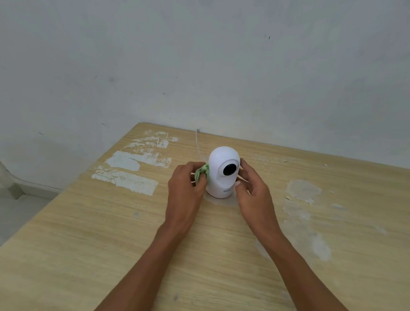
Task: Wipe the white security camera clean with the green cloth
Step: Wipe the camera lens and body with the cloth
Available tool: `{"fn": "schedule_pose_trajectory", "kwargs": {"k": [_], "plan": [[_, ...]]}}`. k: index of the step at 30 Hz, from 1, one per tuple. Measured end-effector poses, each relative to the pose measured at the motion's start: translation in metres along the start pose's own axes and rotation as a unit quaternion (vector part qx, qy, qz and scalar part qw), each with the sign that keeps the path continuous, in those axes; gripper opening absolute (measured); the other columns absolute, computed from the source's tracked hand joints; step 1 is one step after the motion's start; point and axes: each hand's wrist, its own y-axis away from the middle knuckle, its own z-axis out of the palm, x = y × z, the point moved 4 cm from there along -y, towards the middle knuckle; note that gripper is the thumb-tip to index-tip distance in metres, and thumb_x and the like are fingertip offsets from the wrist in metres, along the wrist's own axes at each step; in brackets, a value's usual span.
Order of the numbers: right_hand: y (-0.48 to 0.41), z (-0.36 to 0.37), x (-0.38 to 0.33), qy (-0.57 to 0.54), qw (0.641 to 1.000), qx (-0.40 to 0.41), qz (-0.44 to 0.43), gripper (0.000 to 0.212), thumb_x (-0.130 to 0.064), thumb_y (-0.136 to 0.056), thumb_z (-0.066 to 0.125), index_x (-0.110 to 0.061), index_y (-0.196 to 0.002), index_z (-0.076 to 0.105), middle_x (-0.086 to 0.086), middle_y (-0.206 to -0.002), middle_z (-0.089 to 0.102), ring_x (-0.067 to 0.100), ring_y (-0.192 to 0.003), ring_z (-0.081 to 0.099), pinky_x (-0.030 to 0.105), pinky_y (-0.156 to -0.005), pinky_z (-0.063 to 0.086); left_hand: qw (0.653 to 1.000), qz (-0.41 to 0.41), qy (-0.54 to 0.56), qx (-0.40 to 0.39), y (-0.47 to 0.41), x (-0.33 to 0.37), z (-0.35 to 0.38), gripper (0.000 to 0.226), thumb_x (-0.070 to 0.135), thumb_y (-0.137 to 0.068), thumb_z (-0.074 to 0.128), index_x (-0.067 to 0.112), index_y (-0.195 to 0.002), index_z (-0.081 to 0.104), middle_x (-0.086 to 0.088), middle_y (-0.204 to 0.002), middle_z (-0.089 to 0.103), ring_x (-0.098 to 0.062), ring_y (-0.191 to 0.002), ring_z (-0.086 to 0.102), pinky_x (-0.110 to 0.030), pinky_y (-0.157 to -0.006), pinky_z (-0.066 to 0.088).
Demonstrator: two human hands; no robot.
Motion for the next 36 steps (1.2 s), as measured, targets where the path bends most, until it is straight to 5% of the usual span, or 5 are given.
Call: {"fn": "schedule_pose_trajectory", "kwargs": {"k": [13,17,30,33,36], "plan": [[-0.001,-0.004,0.005,0.017,1.0,0.009,-0.003,0.057,-0.005,-0.099,0.046,-0.038,-0.146,0.05,-0.014,-0.135,0.065,0.005,-0.12,0.064,0.027,-0.085,0.054,0.998,-0.009,0.058,-0.008,-0.021,0.033,0.003,0.033,0.024,-0.105,0.055,0.024,-0.134,0.07,0.014,-0.123,0.065,0.005,-0.1,0.064,0.0,-0.077,0.045],[-0.002,-0.003,0.009,0.032,0.999,-0.004,0.006,0.06,-0.008,-0.1,0.046,-0.045,-0.147,0.045,-0.015,-0.132,0.067,0.003,-0.085,0.066,0.019,-0.063,0.05,0.994,0.011,0.103,-0.017,-0.021,0.043,0.004,0.031,0.019,-0.106,0.053,0.026,-0.13,0.072,0.017,-0.124,0.067,0.021,-0.104,0.059,0.003,-0.082,0.042],[-0.001,0.001,0.005,0.068,0.996,-0.05,0.003,0.064,-0.009,-0.101,0.046,-0.034,-0.158,0.031,-0.007,-0.144,0.061,-0.009,-0.075,0.049,0.012,-0.065,0.038,0.99,-0.094,0.066,-0.084,0.012,0.011,-0.016,0.022,0.003,-0.093,0.068,0.017,-0.101,0.082,0.004,-0.103,0.081,-0.012,-0.083,0.076,-0.015,-0.064,0.053],[0.007,0.0,0.0,0.064,0.997,-0.036,0.012,0.056,-0.015,-0.103,0.045,-0.032,-0.156,0.036,-0.005,-0.146,0.059,0.001,-0.105,0.062,0.025,-0.086,0.049,0.984,-0.108,0.077,-0.12,0.028,0.016,-0.016,0.025,0.004,-0.091,0.067,0.024,-0.089,0.083,0.006,-0.09,0.083,-0.02,-0.083,0.078,-0.03,-0.065,0.052],[0.022,-0.004,-0.004,0.031,0.999,0.021,0.002,0.035,-0.031,-0.105,0.049,-0.034,-0.139,0.055,-0.01,-0.123,0.068,-0.002,-0.095,0.062,0.025,-0.083,0.049,0.981,-0.111,0.104,-0.123,0.038,0.022,-0.012,0.024,0.005,-0.092,0.068,0.023,-0.09,0.083,0.008,-0.089,0.083,-0.02,-0.085,0.078,-0.032,-0.07,0.055]]}}
